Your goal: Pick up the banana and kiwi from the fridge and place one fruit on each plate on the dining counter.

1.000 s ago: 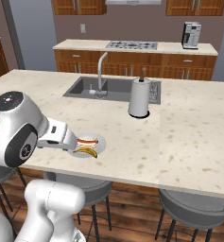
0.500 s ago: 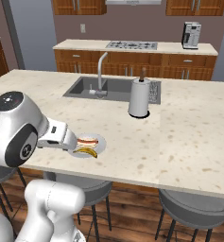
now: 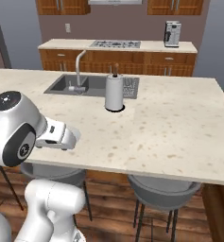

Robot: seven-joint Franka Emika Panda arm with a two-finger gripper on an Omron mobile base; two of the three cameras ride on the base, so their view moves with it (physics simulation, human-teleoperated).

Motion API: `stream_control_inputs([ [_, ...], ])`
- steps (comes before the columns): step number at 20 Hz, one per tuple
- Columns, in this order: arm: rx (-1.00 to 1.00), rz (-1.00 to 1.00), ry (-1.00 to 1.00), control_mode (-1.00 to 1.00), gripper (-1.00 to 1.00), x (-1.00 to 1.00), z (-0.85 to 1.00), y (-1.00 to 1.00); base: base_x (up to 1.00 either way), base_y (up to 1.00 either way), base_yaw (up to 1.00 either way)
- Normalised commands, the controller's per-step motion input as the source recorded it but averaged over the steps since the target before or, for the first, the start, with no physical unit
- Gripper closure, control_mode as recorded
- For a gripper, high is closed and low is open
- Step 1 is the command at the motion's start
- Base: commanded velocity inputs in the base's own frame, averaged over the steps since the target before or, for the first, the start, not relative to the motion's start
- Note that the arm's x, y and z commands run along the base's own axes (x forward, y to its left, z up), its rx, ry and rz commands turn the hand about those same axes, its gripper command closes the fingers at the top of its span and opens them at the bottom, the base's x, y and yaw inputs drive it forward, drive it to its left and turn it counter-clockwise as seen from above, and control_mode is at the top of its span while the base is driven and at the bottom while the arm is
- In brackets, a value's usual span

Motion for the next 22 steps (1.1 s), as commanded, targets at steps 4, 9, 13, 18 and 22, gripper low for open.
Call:
stream_control_inputs([
  [4,0.00,0.00,0.00,1.00,-1.00,0.00,0.00,0.00,-0.04,-0.99,-0.07],
  [9,0.00,0.00,0.00,1.00,-1.00,0.00,0.00,0.00,-0.04,-1.00,0.00],
  [13,0.00,0.00,0.00,1.00,-1.00,0.00,0.00,0.00,-0.06,-1.00,0.00],
  [18,0.00,0.00,0.00,1.00,-1.00,0.00,0.00,0.00,-0.02,-1.00,0.00],
  [22,0.00,0.00,0.00,1.00,-1.00,0.00,0.00,0.00,0.02,-1.00,-0.01],
])
